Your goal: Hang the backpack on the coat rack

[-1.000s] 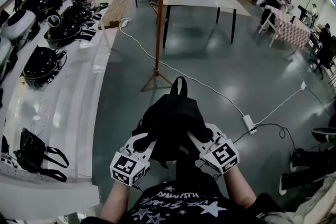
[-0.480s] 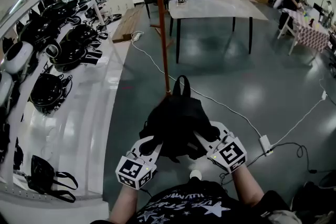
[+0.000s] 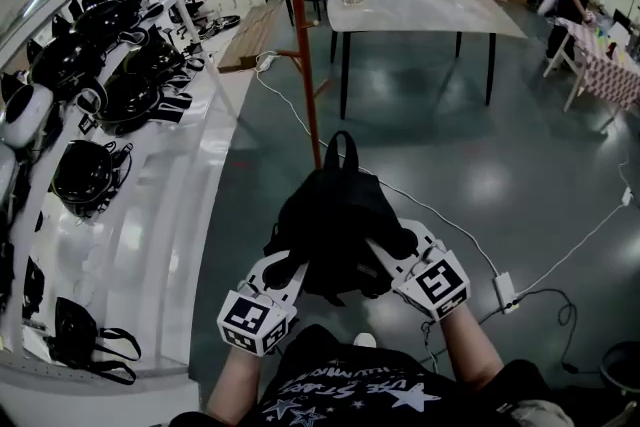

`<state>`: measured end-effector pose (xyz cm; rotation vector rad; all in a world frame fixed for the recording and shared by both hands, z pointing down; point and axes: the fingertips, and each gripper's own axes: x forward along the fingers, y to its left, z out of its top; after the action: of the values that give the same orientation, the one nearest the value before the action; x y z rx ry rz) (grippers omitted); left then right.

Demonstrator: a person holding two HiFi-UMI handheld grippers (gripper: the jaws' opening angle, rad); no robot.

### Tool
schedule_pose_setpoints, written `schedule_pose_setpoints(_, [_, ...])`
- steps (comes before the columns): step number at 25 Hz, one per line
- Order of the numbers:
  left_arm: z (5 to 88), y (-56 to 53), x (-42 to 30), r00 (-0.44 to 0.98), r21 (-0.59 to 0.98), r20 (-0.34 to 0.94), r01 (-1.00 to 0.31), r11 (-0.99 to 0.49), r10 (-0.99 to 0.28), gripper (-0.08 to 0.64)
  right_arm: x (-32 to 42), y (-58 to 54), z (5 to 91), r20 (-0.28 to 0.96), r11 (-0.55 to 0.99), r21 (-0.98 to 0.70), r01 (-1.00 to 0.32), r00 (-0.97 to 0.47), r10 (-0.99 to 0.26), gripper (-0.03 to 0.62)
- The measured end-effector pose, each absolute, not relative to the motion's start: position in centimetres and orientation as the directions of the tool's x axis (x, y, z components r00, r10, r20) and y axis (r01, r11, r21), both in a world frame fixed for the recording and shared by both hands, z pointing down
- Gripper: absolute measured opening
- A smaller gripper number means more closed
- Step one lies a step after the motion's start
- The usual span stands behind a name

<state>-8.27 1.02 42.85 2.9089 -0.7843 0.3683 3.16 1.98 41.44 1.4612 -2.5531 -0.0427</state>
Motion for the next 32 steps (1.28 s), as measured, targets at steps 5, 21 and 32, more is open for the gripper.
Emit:
schedule_pose_setpoints(5, [42.7,-1.9,-7.5,0.839,0.024,0.263,-0.5,-0.866,-0.477,0.031,3.9,-1.1,41.7,0.164,0.511,0.111,-0.852,-0.492,-0.855,0.069])
schedule_pose_setpoints(21, [39.0,-21.7,-4.0,0.899,-0.016,0.096,-0.428,-0.904,-0.427,0.029,7.5,-20.8,37.6,0.132,0.429,0.224,-0.875,-0.409,-0.903,0.071])
schedule_pose_setpoints(32, [38.3,-30.3,-3.7,0.898,-0.084,0.096,-0.424,-0.902,-0.431,0.029,7.7,-29.7,37.4,0.133,0.415,0.251,-0.875,-0.393,-0.91,0.072])
